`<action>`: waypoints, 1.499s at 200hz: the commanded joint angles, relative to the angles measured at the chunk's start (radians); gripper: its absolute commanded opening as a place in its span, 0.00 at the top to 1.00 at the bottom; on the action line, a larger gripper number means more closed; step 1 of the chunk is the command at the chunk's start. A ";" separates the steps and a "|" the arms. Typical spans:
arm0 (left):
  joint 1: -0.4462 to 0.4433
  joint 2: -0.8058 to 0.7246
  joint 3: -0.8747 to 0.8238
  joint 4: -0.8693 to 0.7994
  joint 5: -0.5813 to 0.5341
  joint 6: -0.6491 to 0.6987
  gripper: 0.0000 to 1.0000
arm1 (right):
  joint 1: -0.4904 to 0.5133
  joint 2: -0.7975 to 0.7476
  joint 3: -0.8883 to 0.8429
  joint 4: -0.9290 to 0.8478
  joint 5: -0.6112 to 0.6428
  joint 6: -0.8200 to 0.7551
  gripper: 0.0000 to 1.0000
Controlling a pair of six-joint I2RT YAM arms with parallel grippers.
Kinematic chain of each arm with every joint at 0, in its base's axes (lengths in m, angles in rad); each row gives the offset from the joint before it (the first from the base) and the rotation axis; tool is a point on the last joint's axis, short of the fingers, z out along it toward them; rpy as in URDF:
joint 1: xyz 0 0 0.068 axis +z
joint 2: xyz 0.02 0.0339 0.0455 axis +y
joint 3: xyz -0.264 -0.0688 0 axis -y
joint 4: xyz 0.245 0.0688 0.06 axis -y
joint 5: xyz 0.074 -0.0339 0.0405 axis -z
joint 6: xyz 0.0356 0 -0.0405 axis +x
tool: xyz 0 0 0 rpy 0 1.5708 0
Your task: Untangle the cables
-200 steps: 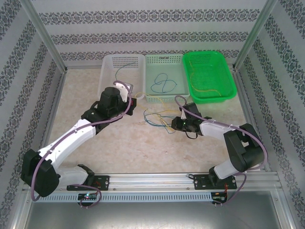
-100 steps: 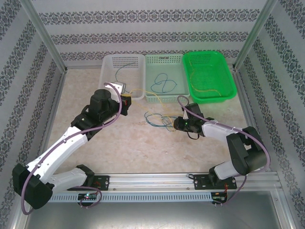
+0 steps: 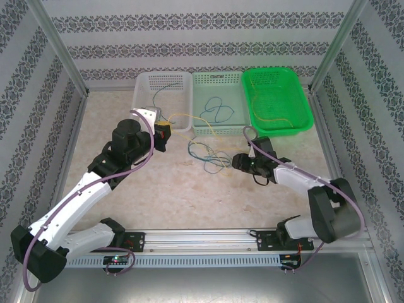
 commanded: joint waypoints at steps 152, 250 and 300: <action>0.013 0.107 0.019 0.123 0.144 -0.172 0.94 | 0.128 -0.036 -0.055 0.130 -0.076 -0.119 0.34; 0.072 0.116 0.023 0.116 0.241 -0.241 0.94 | 0.155 0.207 0.053 0.205 0.008 -0.086 0.89; 0.154 0.080 0.002 0.175 0.348 -0.339 0.94 | 0.116 0.257 0.015 0.228 -0.016 0.010 1.00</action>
